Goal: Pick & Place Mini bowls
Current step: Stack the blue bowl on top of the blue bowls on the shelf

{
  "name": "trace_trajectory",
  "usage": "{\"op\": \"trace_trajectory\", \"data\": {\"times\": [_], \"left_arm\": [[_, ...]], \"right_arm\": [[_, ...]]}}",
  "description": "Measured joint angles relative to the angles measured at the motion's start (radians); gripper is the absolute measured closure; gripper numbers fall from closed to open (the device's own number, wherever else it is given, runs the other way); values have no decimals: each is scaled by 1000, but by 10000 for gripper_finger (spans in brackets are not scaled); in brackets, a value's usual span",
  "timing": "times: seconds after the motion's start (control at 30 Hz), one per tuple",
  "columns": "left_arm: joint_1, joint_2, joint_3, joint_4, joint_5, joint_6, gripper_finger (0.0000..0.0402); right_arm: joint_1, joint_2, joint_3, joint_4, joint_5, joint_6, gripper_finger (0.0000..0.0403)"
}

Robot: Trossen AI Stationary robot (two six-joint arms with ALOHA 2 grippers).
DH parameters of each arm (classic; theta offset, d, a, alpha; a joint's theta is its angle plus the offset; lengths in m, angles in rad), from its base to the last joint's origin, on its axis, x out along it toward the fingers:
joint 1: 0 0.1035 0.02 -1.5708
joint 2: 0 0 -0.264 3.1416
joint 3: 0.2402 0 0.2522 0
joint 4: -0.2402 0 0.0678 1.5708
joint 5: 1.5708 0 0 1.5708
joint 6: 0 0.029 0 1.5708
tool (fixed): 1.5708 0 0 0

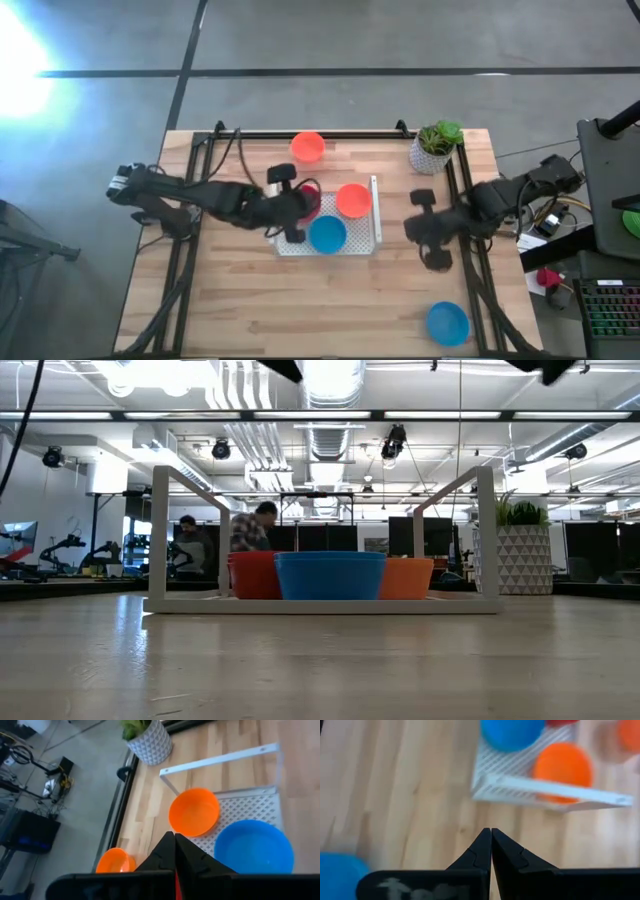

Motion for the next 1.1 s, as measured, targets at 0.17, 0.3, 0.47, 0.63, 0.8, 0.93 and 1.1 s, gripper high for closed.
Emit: {"op": "trace_trajectory", "data": {"times": [0.17,0.3,0.47,0.63,0.8,0.93,1.1], "left_arm": [[-75,-55,-33,0,-70,-63,401],[-125,-89,-67,8,-75,-92,401],[-165,-118,-105,12,-80,-154,401],[-183,-118,-121,29,-126,-186,401],[-183,-118,-122,43,-133,-205,401],[-183,-118,-122,47,-134,-209,401],[-183,-118,-122,55,-134,-213,401]], "right_arm": [[137,0,-86,0,-16,129,394],[246,0,-155,57,-25,223,394],[356,-1,-239,192,-103,294,394],[440,-1,-328,301,-150,407,394],[468,1,-410,324,-156,546,394],[472,1,-463,346,-198,629,394],[483,1,-521,422,-264,663,386]]}}
